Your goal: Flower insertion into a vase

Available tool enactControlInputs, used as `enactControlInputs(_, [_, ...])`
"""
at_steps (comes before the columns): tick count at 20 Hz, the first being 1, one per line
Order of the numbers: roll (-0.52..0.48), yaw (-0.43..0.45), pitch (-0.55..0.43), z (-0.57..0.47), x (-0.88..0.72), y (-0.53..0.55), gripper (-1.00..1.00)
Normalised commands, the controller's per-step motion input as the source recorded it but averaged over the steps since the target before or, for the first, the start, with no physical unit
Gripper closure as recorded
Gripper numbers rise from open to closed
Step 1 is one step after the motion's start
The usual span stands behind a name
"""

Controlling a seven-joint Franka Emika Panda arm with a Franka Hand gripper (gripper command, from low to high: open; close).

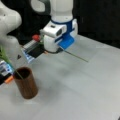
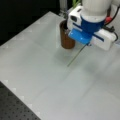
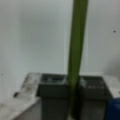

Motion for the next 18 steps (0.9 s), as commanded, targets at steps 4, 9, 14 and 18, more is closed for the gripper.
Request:
enactControlInputs(4, [0.196, 0.041, -0.011, 0.10, -0.28, -0.25, 1.00])
enactControlInputs(9, [0.223, 0.025, -0.057, 0.12, -0.46, -0.41, 1.00])
enactControlInputs(14, [0.230, 0.045, -0.093, 0.03, -0.53, -0.44, 1.00])
enactControlInputs(18, [0.162, 0.065, -0.100, -0.06, -0.39, -0.21, 1.00])
